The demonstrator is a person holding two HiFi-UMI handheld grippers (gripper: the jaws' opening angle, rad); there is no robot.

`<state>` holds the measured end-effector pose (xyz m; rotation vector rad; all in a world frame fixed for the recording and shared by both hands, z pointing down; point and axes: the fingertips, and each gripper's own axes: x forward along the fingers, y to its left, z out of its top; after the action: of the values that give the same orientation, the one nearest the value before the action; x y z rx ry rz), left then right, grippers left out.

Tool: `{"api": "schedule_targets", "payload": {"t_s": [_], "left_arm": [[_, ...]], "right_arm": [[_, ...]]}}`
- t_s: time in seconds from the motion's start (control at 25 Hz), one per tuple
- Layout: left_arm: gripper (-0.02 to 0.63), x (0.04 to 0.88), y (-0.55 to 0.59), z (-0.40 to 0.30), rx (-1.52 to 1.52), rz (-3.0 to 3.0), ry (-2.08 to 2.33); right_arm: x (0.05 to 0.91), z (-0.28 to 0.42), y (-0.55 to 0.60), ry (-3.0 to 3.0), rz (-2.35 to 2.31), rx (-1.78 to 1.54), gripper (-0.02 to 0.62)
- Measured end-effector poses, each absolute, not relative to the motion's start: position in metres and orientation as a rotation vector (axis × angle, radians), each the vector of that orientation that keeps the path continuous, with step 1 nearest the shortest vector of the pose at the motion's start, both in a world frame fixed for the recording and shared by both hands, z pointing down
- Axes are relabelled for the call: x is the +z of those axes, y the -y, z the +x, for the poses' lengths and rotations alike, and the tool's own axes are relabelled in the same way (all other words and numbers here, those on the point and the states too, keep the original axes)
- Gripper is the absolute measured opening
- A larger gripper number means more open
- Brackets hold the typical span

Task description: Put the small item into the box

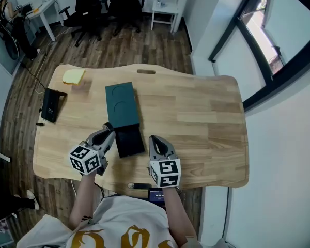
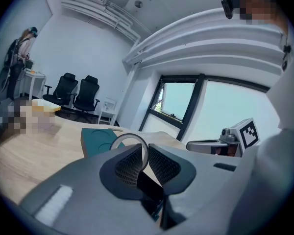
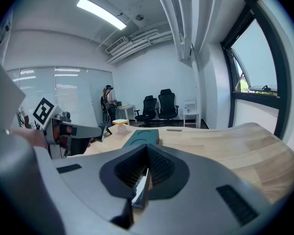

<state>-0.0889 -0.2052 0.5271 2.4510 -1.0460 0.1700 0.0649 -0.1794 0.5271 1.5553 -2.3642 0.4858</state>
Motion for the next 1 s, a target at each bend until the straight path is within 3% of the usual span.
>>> {"api": "schedule_targets", "payload": {"t_s": [1.0], "left_arm": [[0.044,0.571,0.209,-0.076,0.317,2.393,0.964]], "right_arm": [[0.562,0.061,0.190,2.333,1.508,0.611,0.005]]}}
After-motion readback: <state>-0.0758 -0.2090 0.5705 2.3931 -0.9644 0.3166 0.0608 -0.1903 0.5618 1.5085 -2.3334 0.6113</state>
